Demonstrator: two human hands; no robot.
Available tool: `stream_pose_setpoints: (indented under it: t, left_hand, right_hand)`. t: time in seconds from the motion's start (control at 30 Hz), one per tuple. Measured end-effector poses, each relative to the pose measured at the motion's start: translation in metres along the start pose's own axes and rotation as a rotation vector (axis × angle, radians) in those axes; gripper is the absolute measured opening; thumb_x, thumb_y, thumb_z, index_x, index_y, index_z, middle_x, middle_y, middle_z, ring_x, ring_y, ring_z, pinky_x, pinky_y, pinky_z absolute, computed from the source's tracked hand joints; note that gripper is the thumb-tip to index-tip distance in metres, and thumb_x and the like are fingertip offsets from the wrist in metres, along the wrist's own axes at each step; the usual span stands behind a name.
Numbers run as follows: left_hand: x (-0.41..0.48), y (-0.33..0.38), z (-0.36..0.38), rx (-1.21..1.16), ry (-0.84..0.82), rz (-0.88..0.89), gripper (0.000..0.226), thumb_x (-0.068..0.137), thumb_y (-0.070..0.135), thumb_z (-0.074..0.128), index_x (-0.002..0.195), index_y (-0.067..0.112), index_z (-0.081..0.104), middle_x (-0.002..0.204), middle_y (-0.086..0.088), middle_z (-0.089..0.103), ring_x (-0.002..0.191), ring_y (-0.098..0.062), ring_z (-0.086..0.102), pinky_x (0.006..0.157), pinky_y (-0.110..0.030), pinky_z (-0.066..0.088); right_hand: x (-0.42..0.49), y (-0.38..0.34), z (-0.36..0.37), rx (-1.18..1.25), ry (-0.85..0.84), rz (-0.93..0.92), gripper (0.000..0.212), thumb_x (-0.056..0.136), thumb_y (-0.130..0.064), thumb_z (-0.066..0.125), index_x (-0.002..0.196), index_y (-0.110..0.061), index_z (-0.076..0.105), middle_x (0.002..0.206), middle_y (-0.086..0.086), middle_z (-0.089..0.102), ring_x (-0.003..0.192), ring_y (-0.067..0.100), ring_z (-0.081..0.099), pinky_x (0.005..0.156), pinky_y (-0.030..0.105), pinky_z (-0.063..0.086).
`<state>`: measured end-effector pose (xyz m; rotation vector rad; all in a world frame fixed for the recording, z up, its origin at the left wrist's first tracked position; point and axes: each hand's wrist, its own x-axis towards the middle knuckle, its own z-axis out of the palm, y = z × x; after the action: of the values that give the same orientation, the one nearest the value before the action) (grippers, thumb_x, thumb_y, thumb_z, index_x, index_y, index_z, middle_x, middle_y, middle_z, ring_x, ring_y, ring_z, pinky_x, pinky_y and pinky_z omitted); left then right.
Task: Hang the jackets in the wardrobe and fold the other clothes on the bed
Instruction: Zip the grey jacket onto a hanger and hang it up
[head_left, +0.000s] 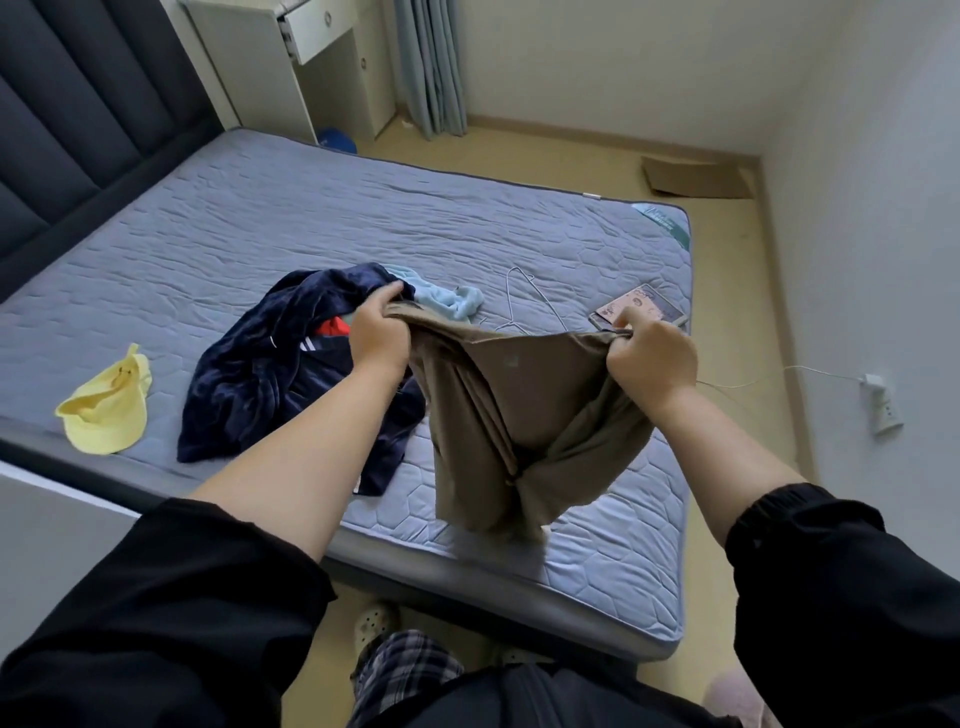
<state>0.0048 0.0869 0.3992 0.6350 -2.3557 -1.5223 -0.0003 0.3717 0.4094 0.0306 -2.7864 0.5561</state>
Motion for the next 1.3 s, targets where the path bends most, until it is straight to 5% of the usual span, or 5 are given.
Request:
stream_pose_setpoints:
  t: [0.17,0.53,0.83,1.07,1.3]
  left_hand:
    - [-0.007,-0.006,-0.015,0.565,-0.114,0.110,0.050,0.085,0.004,0.042,0.126,0.025,0.061,0.126,-0.007,0.062,0.116,-0.031,0.055,0.094,-0.033,0.043]
    - [0.006,0.083,-0.063,0.119,0.121,0.000,0.045,0.089,0.002,0.042,0.129,0.015,0.059,0.131,-0.008,0.059,0.123,-0.022,0.052,0.102,-0.025,0.038]
    - [-0.081,0.106,-0.149,-0.055,0.338,0.372,0.050,0.083,-0.005,0.037,0.120,0.013,0.065,0.143,-0.009,0.047,0.127,-0.014,0.044,0.096,0.000,0.023]
    - [-0.163,0.061,-0.199,-0.007,0.062,-0.014,0.030,0.081,-0.009,0.040,0.073,0.009,0.063,0.092,-0.018,0.064,0.079,-0.034,0.060,0.052,-0.030,0.051]
    - [-0.222,0.030,-0.211,-0.223,-0.191,-0.044,0.052,0.080,0.009,0.033,0.120,0.023,0.063,0.130,-0.012,0.055,0.107,-0.033,0.057,0.088,-0.045,0.054]
  right_hand:
    - [0.009,-0.013,0.001,-0.166,-0.349,-0.077,0.013,0.085,-0.024,0.053,0.076,-0.014,0.055,0.095,0.016,0.064,0.091,0.036,0.058,0.068,0.032,0.035]
    - [0.022,-0.067,-0.068,-0.104,0.085,0.022,0.037,0.088,-0.007,0.048,0.124,0.000,0.046,0.094,0.021,0.065,0.090,0.041,0.062,0.068,0.037,0.045]
    - [-0.049,-0.105,-0.136,-0.191,0.221,-0.165,0.019,0.080,0.003,0.047,0.090,-0.005,0.062,0.084,0.013,0.060,0.086,0.035,0.058,0.059,0.030,0.031]
    - [-0.148,-0.123,-0.151,0.099,0.120,0.106,0.037,0.085,-0.001,0.045,0.119,-0.006,0.058,0.114,0.020,0.062,0.107,0.038,0.057,0.085,0.036,0.046]
    - [-0.210,-0.132,-0.174,0.398,0.171,0.234,0.033,0.078,0.003,0.042,0.093,-0.008,0.070,0.092,0.013,0.068,0.092,0.032,0.060,0.073,0.026,0.040]
